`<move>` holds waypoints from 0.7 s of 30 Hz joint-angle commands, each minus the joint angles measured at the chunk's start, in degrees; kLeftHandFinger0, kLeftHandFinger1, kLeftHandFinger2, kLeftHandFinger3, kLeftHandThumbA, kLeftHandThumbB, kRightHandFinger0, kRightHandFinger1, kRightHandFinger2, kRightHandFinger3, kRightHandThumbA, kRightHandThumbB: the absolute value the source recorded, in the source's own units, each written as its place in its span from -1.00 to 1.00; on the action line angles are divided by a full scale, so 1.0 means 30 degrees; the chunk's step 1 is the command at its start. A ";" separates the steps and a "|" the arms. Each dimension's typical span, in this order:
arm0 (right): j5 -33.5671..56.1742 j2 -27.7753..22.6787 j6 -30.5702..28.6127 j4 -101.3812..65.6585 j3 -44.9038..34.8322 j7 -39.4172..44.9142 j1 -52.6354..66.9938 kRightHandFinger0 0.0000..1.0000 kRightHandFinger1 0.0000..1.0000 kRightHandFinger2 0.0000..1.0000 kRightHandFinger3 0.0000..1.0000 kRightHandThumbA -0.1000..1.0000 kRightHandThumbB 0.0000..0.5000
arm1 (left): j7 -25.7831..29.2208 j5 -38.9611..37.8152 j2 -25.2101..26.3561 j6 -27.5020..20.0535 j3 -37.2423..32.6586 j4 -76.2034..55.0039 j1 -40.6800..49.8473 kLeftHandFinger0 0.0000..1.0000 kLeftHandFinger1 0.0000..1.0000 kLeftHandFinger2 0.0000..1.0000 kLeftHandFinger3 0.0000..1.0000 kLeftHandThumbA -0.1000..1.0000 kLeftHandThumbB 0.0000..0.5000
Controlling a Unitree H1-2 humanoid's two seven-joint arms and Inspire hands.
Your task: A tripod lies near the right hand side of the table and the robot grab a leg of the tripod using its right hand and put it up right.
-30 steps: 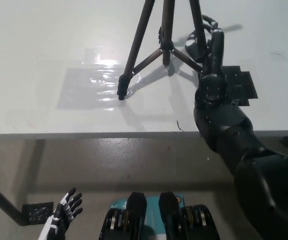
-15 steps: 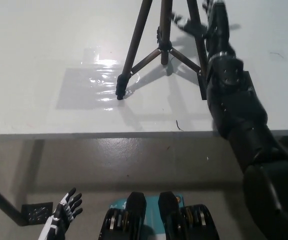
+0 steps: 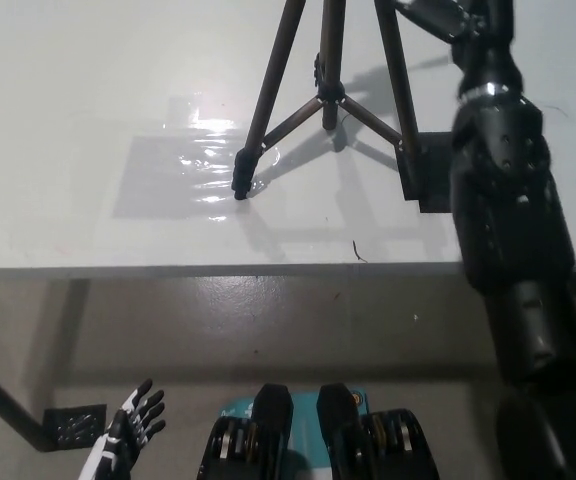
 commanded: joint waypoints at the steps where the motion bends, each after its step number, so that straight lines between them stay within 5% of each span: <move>1: -0.0361 -0.1448 0.2877 -2.0842 0.2549 0.2964 0.2141 1.00 1.00 1.00 1.00 1.00 1.00 | -0.0102 0.0074 0.0488 -0.0560 0.0140 -0.0537 0.0137 1.00 1.00 1.00 1.00 1.00 -0.60; 2: -0.0829 -0.1588 0.1006 -2.1868 0.2763 0.3231 0.3793 1.00 1.00 1.00 1.00 1.00 0.87 | -0.0106 0.0092 0.0504 -0.0576 0.0139 -0.0531 0.0173 1.00 1.00 1.00 1.00 1.00 -0.66; 5: 0.0469 -0.2543 0.0092 -2.3964 0.3362 0.3965 0.6625 1.00 1.00 1.00 1.00 0.93 1.00 | -0.0157 0.0079 0.0410 -0.0595 0.0038 -0.0373 0.0242 1.00 1.00 1.00 1.00 1.00 -0.69; 8: 0.1651 -0.1728 0.0640 -2.7018 0.4914 0.3635 1.1017 1.00 1.00 1.00 1.00 0.35 0.74 | -0.0278 -0.0125 0.0165 -0.0645 -0.0117 -0.0193 0.0359 1.00 1.00 1.00 1.00 1.00 -0.64; 10: 0.1836 -0.1857 0.0221 -2.8054 0.6006 0.3878 1.4073 1.00 1.00 1.00 1.00 0.40 0.61 | -0.0191 -0.0105 0.0173 -0.0717 -0.0033 -0.0052 0.0101 1.00 1.00 1.00 1.00 1.00 -0.59; 13: 0.0388 -0.1291 -0.1043 -2.7842 0.6350 0.3948 1.6677 1.00 1.00 1.00 1.00 0.46 0.87 | -0.0237 -0.0236 0.0192 -0.0780 0.0014 -0.0154 0.0227 1.00 1.00 1.00 1.00 1.00 -0.56; 16: -0.1959 -0.0622 -0.4574 -2.5139 0.5581 0.3285 1.9449 1.00 1.00 1.00 1.00 1.00 0.66 | -0.0278 -0.0216 0.0294 -0.1057 0.0047 -0.0271 0.0428 1.00 1.00 1.00 1.00 1.00 -0.54; 18: -0.2178 -0.1279 -0.4972 -2.3196 0.5447 0.3026 2.0812 1.00 1.00 1.00 1.00 1.00 0.38 | -0.0295 -0.0293 0.0289 -0.1005 0.0067 -0.0340 0.0403 1.00 1.00 1.00 1.00 1.00 -0.54; 21: -0.1895 -0.1642 -0.4973 -2.0458 0.5270 0.2396 2.1439 1.00 1.00 1.00 1.00 1.00 0.26 | -0.0310 -0.0308 0.0273 -0.1218 0.0067 -0.0298 0.0361 1.00 1.00 1.00 1.00 1.00 -0.58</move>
